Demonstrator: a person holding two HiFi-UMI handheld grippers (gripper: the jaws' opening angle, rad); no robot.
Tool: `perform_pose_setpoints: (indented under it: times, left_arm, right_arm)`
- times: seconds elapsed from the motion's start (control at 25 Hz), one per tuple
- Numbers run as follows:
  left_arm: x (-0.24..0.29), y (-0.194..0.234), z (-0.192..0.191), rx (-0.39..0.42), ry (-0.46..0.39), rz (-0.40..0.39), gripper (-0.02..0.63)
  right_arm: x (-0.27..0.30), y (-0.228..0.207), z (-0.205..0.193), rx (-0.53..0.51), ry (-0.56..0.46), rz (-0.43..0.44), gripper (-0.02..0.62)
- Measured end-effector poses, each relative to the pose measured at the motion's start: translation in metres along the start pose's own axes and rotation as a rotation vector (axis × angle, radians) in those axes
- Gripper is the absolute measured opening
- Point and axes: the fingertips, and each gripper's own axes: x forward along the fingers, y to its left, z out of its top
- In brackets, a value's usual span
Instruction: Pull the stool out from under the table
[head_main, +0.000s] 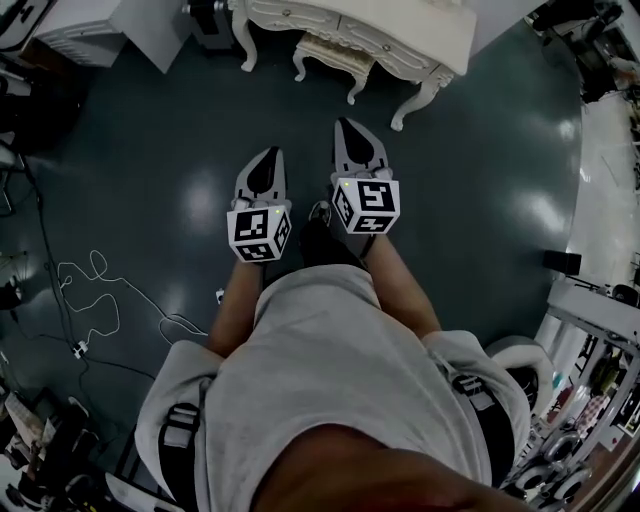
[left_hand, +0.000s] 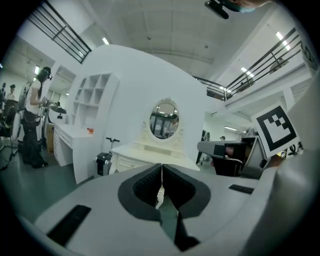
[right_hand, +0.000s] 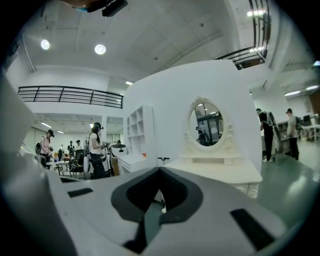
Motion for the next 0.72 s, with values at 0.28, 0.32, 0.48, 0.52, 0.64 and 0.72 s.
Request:
perform_pose_setpoints:
  times: [0.28,0.32,0.48,0.52,0.64,0.72]
  left_arm:
    - [0.101,-0.007,0.017,0.031,0.030,-0.035,0.011]
    - [0.113,-0.008,0.018,0.038,0.036,-0.038,0.011]
    - [0.146,-0.005,0.020,0.052,0.066,-0.057,0.011]
    - [0.154,-0.003,0.020,0.056,0.076,-0.060,0.011]
    - [0.177,0.007,0.022,0.062,0.096,-0.068,0.011]
    - [0.197,0.013,0.023,0.058,0.104,-0.077,0.011]
  right_arm:
    - [0.069,-0.068,0.012,0.028,0.012,-0.025,0.014]
    - [0.078,-0.076,0.009,0.039,0.022,-0.029,0.014]
    - [0.105,-0.096,0.003,0.065,0.042,-0.039,0.014]
    - [0.112,-0.100,0.002,0.069,0.043,-0.043,0.014]
    - [0.132,-0.113,0.008,0.081,0.038,-0.066,0.014]
    - [0.145,-0.123,0.015,0.071,0.028,-0.078,0.014]
